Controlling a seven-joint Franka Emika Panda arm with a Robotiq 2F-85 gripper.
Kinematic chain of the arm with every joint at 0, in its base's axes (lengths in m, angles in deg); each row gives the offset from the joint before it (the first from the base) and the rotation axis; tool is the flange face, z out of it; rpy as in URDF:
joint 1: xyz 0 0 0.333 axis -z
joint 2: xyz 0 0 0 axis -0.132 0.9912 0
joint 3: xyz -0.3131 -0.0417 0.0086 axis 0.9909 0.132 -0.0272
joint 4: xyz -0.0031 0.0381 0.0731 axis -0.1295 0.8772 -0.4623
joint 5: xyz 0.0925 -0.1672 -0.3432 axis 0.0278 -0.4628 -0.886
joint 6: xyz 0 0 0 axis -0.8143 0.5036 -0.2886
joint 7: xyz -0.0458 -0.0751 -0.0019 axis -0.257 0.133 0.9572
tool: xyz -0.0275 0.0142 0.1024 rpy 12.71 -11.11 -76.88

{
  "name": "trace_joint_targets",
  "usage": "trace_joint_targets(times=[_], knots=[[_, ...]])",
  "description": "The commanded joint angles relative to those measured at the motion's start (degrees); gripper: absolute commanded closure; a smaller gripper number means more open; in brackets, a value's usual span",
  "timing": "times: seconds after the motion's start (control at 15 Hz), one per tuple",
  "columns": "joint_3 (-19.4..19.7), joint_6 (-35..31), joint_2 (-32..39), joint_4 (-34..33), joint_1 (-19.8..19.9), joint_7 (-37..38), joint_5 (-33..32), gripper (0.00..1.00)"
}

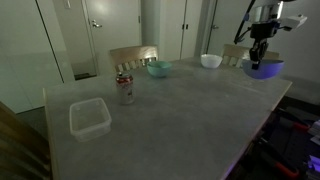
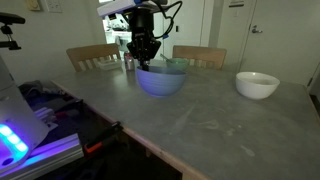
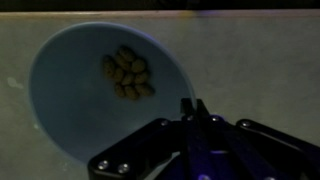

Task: Move the bowl from right to left

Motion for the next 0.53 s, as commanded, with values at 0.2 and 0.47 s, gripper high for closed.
trace_joint_targets(times=[0.2,0.47], knots=[[-7.2,0.6,-7.4,1.9,-4.1,5.1,-0.7,0.99],[-10.9,2.3,-9.3,1.4,-7.4,11.3,2.8,0.99]])
